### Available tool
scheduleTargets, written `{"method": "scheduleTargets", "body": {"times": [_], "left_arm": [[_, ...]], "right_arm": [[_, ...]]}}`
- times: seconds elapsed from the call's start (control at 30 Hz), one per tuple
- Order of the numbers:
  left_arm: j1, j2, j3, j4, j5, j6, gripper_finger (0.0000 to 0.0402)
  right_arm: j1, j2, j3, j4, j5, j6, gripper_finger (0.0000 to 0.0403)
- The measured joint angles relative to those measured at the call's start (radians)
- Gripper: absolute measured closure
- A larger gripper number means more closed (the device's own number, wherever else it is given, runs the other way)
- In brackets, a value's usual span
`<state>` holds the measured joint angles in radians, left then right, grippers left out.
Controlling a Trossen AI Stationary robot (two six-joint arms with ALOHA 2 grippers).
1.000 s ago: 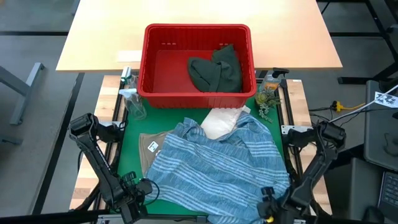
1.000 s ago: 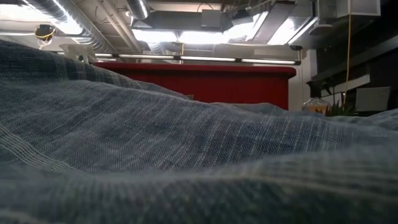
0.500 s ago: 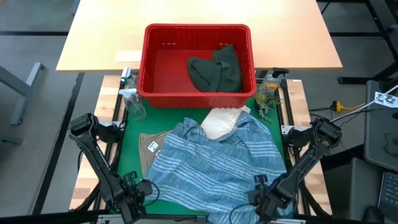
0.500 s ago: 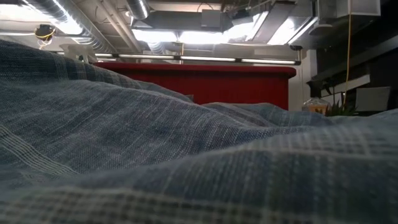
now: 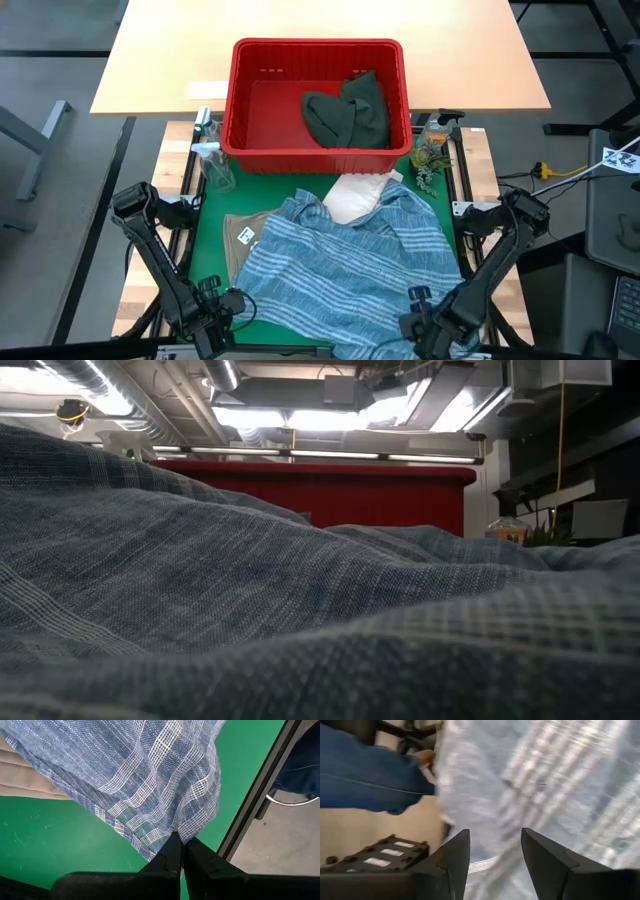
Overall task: Fold Laundry from Bin
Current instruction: Remove the blue polo shirt from the red bin
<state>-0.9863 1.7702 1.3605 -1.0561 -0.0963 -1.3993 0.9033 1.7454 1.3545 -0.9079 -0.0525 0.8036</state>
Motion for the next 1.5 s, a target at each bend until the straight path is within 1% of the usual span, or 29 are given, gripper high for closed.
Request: {"method": "scheduleTargets", "body": {"times": [0.07, 0.23, 0.3, 0.4, 0.53, 0.7, 0.87, 1.03, 1.2, 1.37, 1.5], "left_arm": [[0.0, 0.0, 0.0, 0.0, -0.003, -0.004, 0.0401], [0.0, 0.0, 0.0, 0.0, -0.048, -0.004, 0.0401], [0.0, 0.0, 0.0, 0.0, -0.051, -0.004, 0.0401], [0.0, 0.0, 0.0, 0.0, -0.051, -0.005, 0.0401], [0.0, 0.0, 0.0, 0.001, -0.051, -0.005, 0.0401], [0.0, 0.0, 0.0, 0.0, -0.051, -0.005, 0.0401], [0.0, 0.0, 0.0, 0.001, -0.052, -0.007, 0.0401], [0.0, 0.0, 0.0, 0.001, -0.052, -0.007, 0.0401], [0.0, 0.0, 0.0, 0.002, -0.066, -0.007, 0.0401], [0.0, 0.0, 0.0, 0.004, -0.115, -0.007, 0.0401], [0.0, 0.0, 0.0, 0.005, -0.122, -0.006, 0.0401]], "right_arm": [[0.029, 0.0, 0.012, 0.034, 0.006, 0.0, 0.0226], [0.126, 0.005, 0.016, 0.232, 0.06, -0.002, 0.0226], [0.166, 0.015, 0.016, 0.293, 0.093, -0.009, 0.0226], [0.215, 0.043, 0.016, 0.344, 0.144, -0.032, 0.0226], [0.25, 0.097, 0.016, 0.345, 0.186, -0.055, 0.0226], [0.248, 0.176, 0.015, 0.343, 0.175, -0.114, 0.0226], [0.233, 0.225, 0.015, 0.327, 0.175, -0.247, 0.0226], [0.209, 0.24, 0.015, 0.316, 0.218, -0.337, 0.0226], [0.202, 0.24, 0.012, 0.246, 0.247, -0.364, 0.0226], [0.202, 0.24, -0.006, 0.279, 0.19, -0.363, 0.0226], [0.203, 0.24, -0.008, 0.278, 0.23, -0.365, 0.0226]]}}
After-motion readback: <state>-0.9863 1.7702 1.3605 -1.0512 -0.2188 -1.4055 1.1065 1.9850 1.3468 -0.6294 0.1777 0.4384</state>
